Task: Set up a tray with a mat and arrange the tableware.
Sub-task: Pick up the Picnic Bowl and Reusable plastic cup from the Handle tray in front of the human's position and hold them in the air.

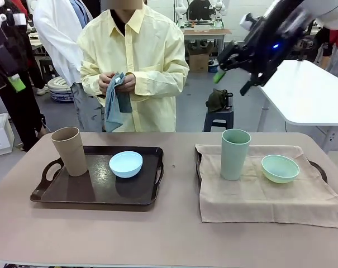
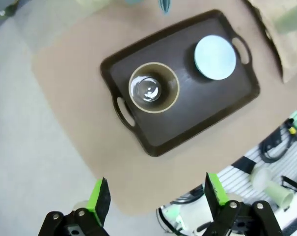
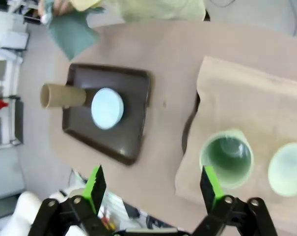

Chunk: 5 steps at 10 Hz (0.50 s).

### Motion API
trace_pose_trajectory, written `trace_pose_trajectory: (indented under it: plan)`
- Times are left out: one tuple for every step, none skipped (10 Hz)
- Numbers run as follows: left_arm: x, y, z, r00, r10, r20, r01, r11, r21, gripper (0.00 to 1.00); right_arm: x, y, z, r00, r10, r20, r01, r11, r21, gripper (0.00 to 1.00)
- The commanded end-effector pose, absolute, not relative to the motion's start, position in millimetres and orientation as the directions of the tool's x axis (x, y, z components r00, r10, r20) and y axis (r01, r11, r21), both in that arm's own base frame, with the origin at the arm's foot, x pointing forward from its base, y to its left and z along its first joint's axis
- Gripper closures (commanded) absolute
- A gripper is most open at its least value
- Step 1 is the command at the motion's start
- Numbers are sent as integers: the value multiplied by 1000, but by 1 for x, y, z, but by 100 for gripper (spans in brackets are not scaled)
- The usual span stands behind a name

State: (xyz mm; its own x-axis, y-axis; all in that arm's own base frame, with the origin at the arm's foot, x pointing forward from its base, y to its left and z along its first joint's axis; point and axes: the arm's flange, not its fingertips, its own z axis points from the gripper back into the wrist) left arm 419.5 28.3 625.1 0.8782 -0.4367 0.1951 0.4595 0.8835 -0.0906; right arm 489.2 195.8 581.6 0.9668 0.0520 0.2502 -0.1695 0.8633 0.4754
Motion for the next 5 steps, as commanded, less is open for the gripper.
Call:
trace_pose_trajectory:
  plan:
    - [405,40,603,879,-436,193,459,884,-89,0,520,224,558,981,35,192,-128,857,500,0]
    - [405,44,597,889,-414,194,440,890,-119,0,522,233,546,989,88,123,-139,850,509,0]
    - [402,51,593,899,-396,186,428,886,-178,0,514,221,546,985,165,51,-165,817,552,0]
    - [413,39,599,892,-415,178,438,892,-113,0,516,223,541,978,57,199,-151,856,495,0]
    - [413,39,599,892,-415,178,438,892,-113,0,516,223,541,978,57,199,-151,856,495,0]
